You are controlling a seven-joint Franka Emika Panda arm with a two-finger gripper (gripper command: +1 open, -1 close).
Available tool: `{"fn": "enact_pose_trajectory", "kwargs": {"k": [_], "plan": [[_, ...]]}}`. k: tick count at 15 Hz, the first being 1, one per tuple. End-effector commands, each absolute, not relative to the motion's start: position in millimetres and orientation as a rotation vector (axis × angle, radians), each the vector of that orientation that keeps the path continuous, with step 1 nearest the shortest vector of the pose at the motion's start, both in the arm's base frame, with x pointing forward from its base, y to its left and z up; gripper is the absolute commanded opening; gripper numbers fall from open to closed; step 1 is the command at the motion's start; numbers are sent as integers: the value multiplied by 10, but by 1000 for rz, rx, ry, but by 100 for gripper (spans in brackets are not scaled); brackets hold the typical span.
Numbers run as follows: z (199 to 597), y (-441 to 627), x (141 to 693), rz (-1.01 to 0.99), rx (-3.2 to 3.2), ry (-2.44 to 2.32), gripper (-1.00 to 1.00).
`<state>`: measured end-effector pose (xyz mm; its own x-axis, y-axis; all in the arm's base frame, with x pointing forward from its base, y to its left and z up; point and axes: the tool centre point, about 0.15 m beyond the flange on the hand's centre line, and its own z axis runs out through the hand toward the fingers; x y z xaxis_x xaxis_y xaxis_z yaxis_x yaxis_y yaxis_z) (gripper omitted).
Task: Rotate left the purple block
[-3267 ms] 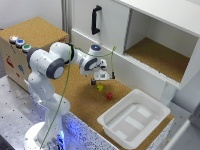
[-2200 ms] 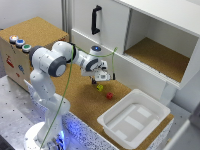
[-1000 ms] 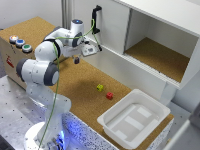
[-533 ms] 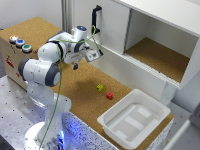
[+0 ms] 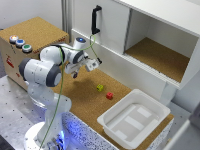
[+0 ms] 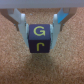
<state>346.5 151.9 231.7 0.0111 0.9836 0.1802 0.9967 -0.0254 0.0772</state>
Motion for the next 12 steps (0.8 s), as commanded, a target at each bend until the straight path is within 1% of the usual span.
{"fn": "enact_pose_trajectory", "kwargs": {"k": [1,3,4,6,9,12], "plan": [[2179,1722,3442,-134,-2192,-2202,100],[2249,1704,3410,-69,-2235,-2170,100],[2332,1682,3426,-80,-2284,-2121,100],[2566,1616,3485,-120,-2381,-1989,100],[3005,1451,3570,-234,-2503,-1812,100],[3176,1241,3661,-281,-2625,-1695,100]]}}
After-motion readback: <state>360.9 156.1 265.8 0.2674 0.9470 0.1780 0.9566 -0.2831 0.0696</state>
